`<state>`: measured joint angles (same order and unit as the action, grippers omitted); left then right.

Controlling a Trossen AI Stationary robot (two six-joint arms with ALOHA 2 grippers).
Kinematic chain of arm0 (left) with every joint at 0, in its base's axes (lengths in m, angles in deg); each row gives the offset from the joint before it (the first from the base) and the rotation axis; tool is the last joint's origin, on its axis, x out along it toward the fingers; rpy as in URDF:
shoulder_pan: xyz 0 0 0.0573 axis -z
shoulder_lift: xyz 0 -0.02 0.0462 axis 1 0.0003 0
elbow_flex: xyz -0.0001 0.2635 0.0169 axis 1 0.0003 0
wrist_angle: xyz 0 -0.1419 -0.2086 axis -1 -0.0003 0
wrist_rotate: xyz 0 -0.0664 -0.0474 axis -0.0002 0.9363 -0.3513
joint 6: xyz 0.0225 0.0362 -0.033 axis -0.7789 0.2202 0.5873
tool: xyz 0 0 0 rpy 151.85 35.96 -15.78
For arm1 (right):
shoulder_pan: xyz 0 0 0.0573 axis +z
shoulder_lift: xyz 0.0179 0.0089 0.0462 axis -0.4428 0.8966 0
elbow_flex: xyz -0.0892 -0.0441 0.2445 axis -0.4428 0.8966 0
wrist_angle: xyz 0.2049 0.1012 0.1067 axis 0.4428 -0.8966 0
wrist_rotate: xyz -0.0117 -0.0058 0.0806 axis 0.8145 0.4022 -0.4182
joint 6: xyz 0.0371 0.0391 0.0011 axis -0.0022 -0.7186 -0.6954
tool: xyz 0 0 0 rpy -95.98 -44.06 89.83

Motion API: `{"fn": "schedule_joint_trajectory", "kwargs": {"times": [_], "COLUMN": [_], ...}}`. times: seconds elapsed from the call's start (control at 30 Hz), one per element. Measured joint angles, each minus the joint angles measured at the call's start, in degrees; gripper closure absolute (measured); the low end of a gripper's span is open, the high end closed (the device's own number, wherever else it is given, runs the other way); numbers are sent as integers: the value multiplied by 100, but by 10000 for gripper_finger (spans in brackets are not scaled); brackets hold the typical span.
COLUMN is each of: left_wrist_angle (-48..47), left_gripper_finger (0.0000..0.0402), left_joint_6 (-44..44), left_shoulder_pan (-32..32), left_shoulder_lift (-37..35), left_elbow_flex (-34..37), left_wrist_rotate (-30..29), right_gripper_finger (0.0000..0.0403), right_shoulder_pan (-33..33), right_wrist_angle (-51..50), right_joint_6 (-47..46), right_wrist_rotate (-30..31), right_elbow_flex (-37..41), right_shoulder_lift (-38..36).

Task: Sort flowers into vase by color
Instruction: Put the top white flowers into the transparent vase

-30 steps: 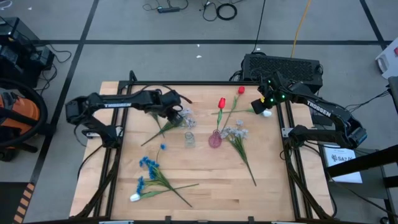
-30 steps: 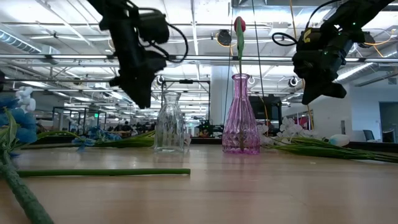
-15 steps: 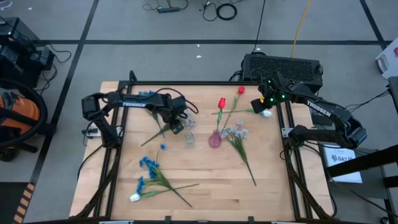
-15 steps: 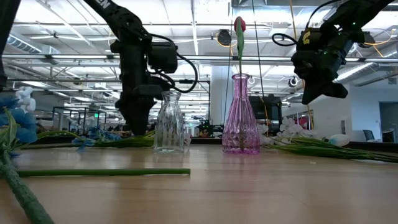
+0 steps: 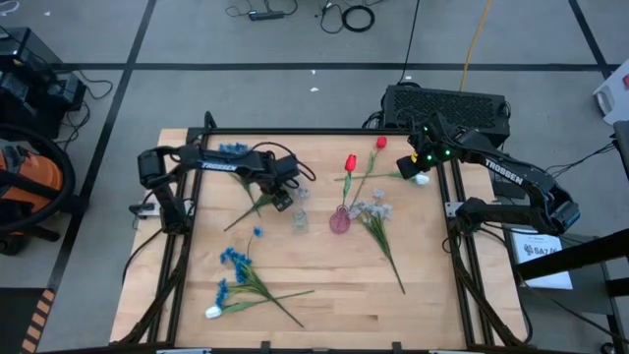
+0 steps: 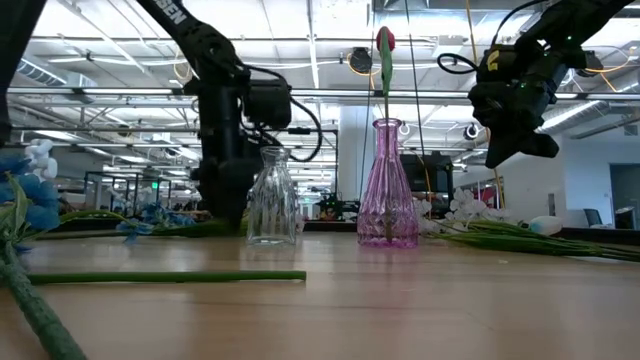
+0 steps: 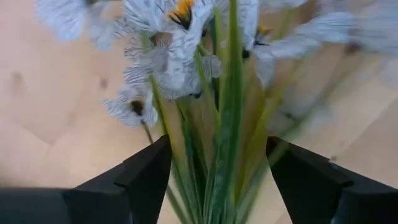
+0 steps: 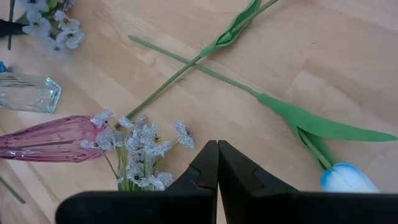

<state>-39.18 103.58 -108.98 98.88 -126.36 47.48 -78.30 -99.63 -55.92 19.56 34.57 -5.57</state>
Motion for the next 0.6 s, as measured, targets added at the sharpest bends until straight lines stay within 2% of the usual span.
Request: {"fn": "schedule_joint_trajectory", "kwargs": {"times": [0.1,0.2,0.4,0.43,0.6], "left_wrist_angle": [23,29,-22,-42,-23], "left_gripper_finger": [149,197,370,382,383], "left_joint_6": [19,17,334,425,923], "left_shoulder_pan": [63,156,253,264,268], "left_shoulder_lift": [228,368,139,29,-783], "left_elbow_flex": [-28,-39,-12,12,7], "left_wrist_rotate": [-55,-88,-48,-50,-326], "right_gripper_finger": [403,403,403,403,403], "right_shoulder_pan": [1,1,1,1,1], "right_wrist_angle": [0,-2,-4,-4,-9], "right_joint_6": [22,23,53,77,172], "right_wrist_rotate": [128,246,252,253,247], "right_elbow_flex": [0,0,0,0,0], "right_shoulder_lift": [0,0,0,0,0]}}
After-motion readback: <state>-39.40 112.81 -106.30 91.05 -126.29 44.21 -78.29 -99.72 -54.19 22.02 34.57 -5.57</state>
